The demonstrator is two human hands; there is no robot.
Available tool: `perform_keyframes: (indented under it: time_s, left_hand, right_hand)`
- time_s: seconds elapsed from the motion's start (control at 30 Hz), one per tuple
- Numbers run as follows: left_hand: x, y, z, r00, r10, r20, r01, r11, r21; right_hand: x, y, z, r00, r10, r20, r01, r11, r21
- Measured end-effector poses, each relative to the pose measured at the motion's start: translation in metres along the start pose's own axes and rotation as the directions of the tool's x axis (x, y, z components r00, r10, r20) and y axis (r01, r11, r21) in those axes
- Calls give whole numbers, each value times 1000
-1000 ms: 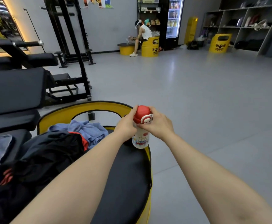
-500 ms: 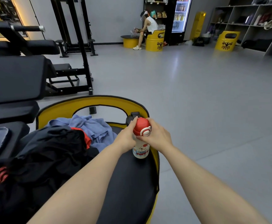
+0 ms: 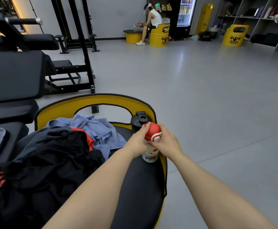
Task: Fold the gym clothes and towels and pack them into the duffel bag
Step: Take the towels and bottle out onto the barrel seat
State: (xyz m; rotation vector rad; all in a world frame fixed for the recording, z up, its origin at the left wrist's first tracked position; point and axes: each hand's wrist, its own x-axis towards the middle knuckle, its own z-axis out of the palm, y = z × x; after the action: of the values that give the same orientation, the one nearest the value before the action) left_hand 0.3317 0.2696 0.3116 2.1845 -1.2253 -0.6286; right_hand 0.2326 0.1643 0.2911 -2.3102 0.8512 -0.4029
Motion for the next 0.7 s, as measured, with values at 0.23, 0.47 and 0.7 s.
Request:
perform_keyframes:
  time_s: [0.23,0.47,0.7]
  left_hand:
    - [-1,14,3,999,9,39,-9,1000,13]
    - [-20,17,-6,999,37,-11,-35,995,98]
    - [-69,21,-54,985,90,-147,-17,900,435]
  right_hand:
    - [4,3,-6,997,79,15,-79,997,-11]
    - [-8,-9,-28,999,32,42,-26,988,-150]
    - [-34,-54,-54,995,-101,11,101,962,-253]
